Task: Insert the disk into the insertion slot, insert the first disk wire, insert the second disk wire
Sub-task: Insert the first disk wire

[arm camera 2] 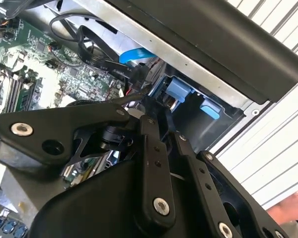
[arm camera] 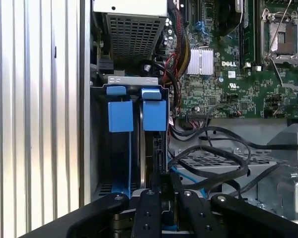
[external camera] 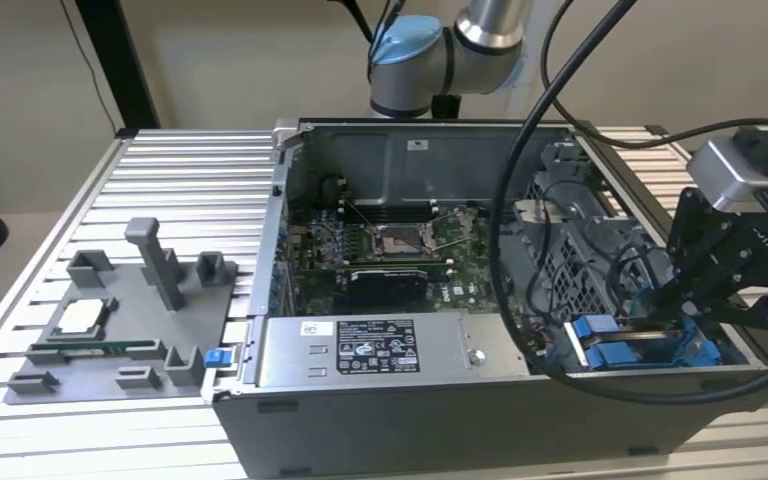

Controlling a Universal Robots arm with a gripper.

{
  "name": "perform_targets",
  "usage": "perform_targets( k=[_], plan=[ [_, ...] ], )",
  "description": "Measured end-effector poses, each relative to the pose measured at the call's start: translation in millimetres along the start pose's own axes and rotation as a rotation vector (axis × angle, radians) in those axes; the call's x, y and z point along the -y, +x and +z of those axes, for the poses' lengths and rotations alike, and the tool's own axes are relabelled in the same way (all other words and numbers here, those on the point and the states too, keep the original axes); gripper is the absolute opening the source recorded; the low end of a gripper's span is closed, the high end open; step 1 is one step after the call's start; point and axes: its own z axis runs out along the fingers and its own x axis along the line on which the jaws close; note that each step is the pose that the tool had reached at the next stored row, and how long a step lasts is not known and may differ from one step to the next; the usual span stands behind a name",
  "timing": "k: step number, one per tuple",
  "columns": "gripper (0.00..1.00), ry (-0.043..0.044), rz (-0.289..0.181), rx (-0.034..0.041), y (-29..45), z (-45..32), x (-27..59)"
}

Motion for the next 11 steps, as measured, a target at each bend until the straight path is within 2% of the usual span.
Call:
perform_targets(
  k=[11],
  plan=[
    [0.00,0.0001,0.000,-0.0001,0.5,3.4,0.3]
  ],
)
